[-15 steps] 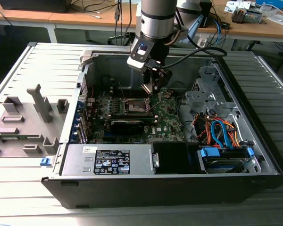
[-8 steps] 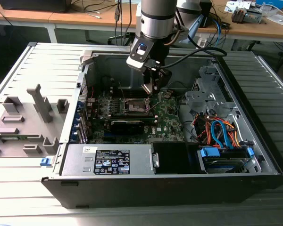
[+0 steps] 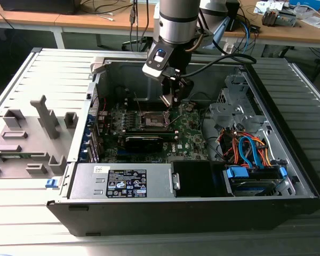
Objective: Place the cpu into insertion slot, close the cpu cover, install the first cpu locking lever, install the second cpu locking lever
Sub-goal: 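Place the cpu into insertion slot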
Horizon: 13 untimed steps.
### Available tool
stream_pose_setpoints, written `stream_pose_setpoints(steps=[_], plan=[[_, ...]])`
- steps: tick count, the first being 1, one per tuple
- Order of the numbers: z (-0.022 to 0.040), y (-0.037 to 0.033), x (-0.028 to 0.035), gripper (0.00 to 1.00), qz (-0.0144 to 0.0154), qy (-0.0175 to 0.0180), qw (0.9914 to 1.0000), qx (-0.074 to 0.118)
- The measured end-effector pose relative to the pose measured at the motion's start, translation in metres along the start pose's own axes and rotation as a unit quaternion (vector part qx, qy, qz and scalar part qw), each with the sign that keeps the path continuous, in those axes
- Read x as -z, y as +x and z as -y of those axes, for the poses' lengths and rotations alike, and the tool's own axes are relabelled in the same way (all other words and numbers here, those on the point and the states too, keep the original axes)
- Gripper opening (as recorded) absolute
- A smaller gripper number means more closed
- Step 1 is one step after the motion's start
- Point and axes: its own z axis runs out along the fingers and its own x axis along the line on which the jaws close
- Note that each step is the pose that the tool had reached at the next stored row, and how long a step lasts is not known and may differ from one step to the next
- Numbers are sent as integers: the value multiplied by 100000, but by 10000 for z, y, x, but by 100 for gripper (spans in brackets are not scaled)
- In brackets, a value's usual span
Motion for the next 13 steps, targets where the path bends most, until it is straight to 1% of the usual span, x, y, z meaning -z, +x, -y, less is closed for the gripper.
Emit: stream_pose_setpoints(steps=[7,8,13], plan=[[0,0,-1,54,21,1,99998,-563],[0,0,-2,54,39,4,99995,-1034],[0,0,-3,54,59,4,99987,-1607]])
